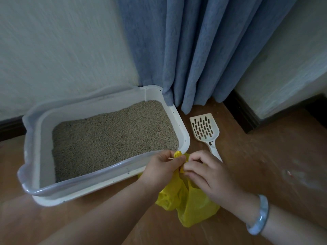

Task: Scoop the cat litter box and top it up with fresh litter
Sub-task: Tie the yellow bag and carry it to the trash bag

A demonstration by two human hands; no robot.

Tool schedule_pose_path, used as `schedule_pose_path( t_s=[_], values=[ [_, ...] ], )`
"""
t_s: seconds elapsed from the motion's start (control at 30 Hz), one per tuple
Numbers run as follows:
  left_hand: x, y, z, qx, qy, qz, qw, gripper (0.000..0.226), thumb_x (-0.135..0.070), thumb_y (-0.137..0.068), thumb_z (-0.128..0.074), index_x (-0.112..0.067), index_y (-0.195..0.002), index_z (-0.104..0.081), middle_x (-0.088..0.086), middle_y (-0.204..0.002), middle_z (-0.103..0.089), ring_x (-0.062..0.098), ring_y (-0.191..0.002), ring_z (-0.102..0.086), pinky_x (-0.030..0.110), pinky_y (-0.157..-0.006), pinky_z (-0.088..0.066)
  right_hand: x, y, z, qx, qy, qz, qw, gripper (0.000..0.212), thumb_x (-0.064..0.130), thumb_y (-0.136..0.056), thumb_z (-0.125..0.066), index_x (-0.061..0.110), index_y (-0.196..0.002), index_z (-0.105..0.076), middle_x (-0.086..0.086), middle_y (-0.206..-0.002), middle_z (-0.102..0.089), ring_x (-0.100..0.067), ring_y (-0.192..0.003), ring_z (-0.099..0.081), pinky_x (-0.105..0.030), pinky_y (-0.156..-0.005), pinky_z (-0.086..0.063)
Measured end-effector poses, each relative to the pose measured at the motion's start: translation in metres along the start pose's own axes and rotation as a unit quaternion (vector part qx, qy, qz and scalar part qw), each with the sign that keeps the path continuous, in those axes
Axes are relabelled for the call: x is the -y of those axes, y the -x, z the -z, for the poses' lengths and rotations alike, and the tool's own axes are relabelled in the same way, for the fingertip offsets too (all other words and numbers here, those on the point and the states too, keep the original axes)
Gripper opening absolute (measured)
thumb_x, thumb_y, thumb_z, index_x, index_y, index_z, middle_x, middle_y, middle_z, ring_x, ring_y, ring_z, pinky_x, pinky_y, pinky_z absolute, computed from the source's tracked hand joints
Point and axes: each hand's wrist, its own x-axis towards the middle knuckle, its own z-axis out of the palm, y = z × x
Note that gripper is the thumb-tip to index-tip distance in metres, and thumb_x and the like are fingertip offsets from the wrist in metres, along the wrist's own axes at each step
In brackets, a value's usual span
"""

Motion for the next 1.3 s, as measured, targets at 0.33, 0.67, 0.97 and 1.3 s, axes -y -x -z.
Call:
schedule_pose_path(
  t_s=[0.33,0.67,0.97,1.3],
  values=[
    [0.007,0.001,0.014,0.049,-0.058,-0.075,0.994,0.007,-0.001,-0.084,-0.064,-0.007,-0.085,-0.066,0.000,-0.073,-0.065,0.007,-0.067,-0.058,0.018,-0.063,-0.046,0.002,-0.007,-0.011,0.002,-0.238,-0.216,0.947,0.024,0.023,-0.072,-0.077,0.019,-0.079,-0.054,0.005,-0.077,-0.059,-0.005,-0.068,-0.056,-0.019,-0.064,-0.046],
    [0.019,0.004,0.013,-0.076,-0.358,-0.263,0.893,0.012,-0.017,-0.078,-0.072,-0.024,-0.077,-0.062,-0.009,-0.075,-0.062,0.004,-0.074,-0.056,0.015,-0.061,-0.038,0.002,-0.012,-0.017,0.124,-0.200,-0.300,0.924,0.027,0.022,-0.087,-0.060,0.024,-0.061,-0.055,0.007,-0.055,-0.046,-0.003,-0.054,-0.042,-0.032,-0.053,-0.033],
    [0.021,0.001,0.013,-0.100,-0.357,-0.315,0.874,0.021,-0.023,-0.077,-0.070,-0.032,-0.073,-0.052,-0.010,-0.077,-0.056,0.007,-0.076,-0.054,0.023,-0.061,-0.041,0.010,-0.020,0.000,0.044,-0.512,-0.442,0.735,0.013,0.004,-0.088,-0.053,0.005,-0.090,-0.066,-0.009,-0.077,-0.065,-0.019,-0.074,-0.062,-0.029,-0.072,-0.050],
    [0.020,-0.005,0.020,-0.087,-0.326,-0.292,0.895,0.019,-0.043,-0.078,-0.062,-0.027,-0.069,-0.056,-0.008,-0.077,-0.060,0.008,-0.077,-0.058,0.033,-0.068,-0.047,0.004,-0.030,-0.001,0.006,-0.693,-0.449,0.564,0.032,0.018,-0.081,-0.058,0.005,-0.110,-0.056,-0.011,-0.095,-0.067,-0.023,-0.085,-0.064,-0.038,-0.077,-0.056]
  ],
)
